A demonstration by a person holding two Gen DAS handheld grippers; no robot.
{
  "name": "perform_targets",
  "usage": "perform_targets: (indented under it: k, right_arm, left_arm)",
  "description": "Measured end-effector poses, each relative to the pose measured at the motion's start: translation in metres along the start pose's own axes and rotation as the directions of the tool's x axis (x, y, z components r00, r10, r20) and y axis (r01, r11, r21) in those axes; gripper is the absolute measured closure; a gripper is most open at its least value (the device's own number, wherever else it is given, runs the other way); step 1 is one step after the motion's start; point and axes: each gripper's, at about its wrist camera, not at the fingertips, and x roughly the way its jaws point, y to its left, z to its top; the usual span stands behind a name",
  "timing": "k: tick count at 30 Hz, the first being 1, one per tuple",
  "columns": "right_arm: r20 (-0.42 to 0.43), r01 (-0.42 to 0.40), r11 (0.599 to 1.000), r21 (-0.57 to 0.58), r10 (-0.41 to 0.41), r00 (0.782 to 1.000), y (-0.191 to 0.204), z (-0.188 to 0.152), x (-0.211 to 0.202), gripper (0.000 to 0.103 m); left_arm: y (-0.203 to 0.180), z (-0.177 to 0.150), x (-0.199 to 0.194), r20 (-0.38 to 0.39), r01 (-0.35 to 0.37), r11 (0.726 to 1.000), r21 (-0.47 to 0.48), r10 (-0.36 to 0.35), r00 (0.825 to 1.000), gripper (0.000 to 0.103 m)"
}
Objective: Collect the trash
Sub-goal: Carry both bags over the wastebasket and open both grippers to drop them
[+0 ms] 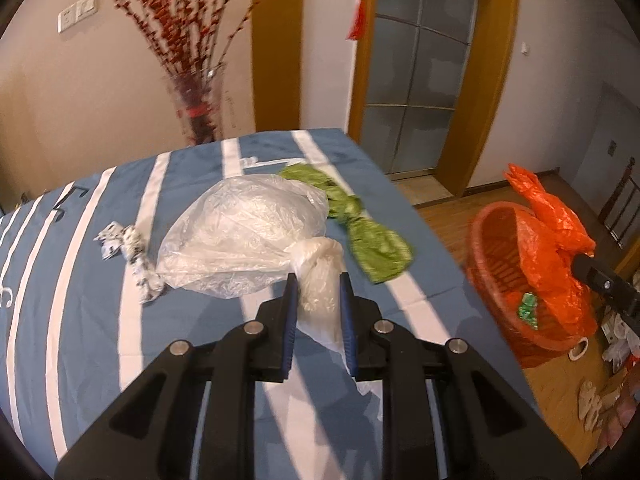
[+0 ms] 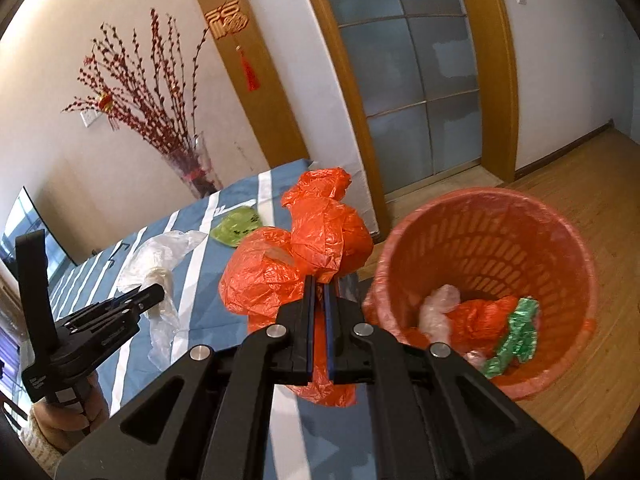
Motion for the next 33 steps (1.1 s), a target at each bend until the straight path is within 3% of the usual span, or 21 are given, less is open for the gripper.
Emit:
perform_targets:
  k: [14,33]
  right_arm:
    - [0.035,0.048,0.998,0.05,-0.05,0.998,-0.042,-0.004,-0.027,0.098]
    - [0.072,0.21,0.976,0.057,-0.213,0.974,-0.09,-0.002,-0.043,0.098]
  left_arm:
    - [-0.073,0.003,-0.007,0.009,0.093,0.992,0.085,-0.094,0.995,0.083]
    - [-0.161,0.001,0.003,-0.031,0.22,0.961,0.17,-0.218,0.975,0.083]
